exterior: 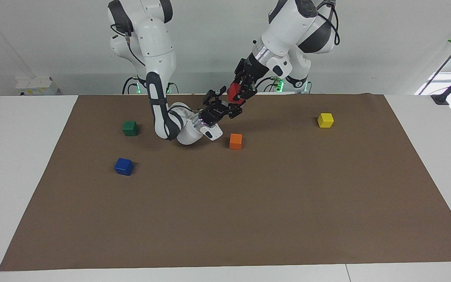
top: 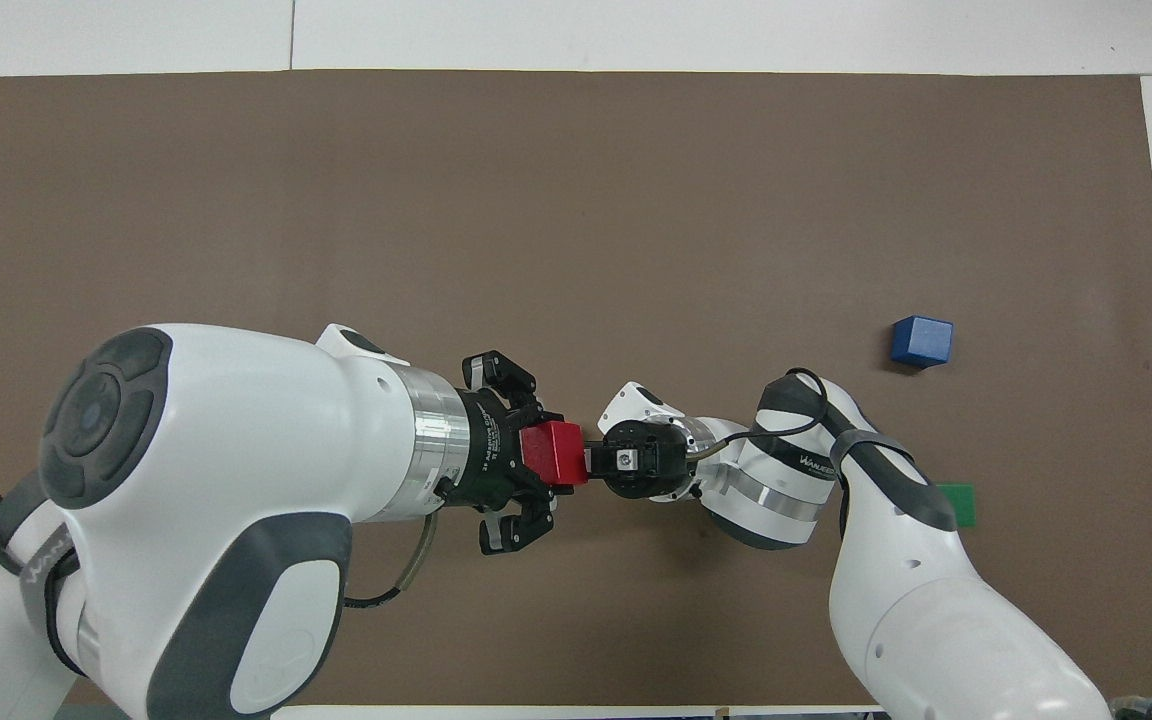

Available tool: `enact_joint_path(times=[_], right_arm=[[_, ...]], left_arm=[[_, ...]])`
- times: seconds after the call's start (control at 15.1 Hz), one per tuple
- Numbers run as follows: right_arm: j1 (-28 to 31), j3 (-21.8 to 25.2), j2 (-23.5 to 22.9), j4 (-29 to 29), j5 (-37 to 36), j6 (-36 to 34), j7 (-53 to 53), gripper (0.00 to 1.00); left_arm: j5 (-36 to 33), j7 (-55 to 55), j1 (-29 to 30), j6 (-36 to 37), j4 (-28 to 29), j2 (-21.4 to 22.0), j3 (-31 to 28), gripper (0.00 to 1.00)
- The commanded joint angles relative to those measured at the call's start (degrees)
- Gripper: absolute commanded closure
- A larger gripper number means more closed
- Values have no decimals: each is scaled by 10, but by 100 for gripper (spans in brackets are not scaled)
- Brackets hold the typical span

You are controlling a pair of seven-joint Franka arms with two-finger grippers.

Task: Transfer red block to right arm and stack on blue block
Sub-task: 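Close the right gripper on the red block held by the left gripper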

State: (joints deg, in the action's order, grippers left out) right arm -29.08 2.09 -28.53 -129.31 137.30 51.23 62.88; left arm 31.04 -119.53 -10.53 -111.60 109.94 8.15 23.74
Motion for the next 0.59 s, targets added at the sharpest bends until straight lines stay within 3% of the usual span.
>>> enact_joint_path(times=[0.0,0.13,0.26,0.4,0.53], right_arm=[[-11,-5,-9,6,15,-9,10,1],[-12,-8,-9,6,17,-8,11,11],[-13,-8,-7,6,17,-9,10,32],[-17,-8,-6,1,15,-7,-4,96],[-9,-6,4,-4,7,-3,-74,100]], left_arm=[[13,-7,-7,-12,19,17,-6,100],[13,-6,-7,-8,19,17,-6,100],[13,-6,-6,-7,19,17,-6,100],[13,-6,-6,-6,18,17,-6,100],[13,-5,-6,-5,19,17,-6,100]])
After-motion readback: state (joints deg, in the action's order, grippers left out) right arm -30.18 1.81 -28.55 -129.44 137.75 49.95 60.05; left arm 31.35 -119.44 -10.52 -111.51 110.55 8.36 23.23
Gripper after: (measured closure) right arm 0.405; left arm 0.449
